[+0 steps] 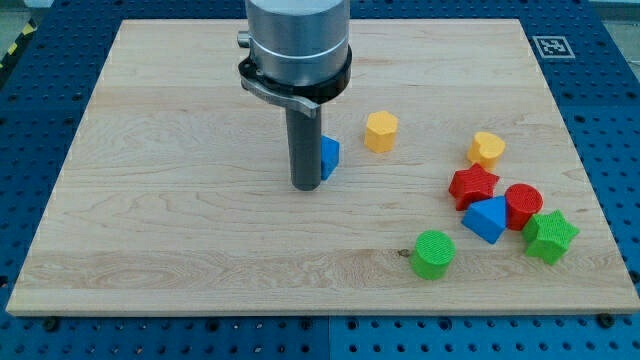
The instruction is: Push the blue cube to center
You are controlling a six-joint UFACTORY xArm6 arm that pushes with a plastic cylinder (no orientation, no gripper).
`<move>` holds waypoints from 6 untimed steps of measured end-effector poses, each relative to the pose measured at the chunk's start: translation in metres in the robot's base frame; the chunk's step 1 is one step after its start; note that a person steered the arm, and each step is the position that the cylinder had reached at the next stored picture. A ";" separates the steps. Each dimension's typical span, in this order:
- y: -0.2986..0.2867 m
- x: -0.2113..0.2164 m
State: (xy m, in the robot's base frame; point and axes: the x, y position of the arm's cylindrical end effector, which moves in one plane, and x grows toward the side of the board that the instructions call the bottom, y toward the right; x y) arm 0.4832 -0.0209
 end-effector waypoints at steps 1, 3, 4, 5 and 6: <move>0.004 0.009; 0.017 -0.015; 0.017 -0.041; 0.017 -0.064; 0.015 -0.079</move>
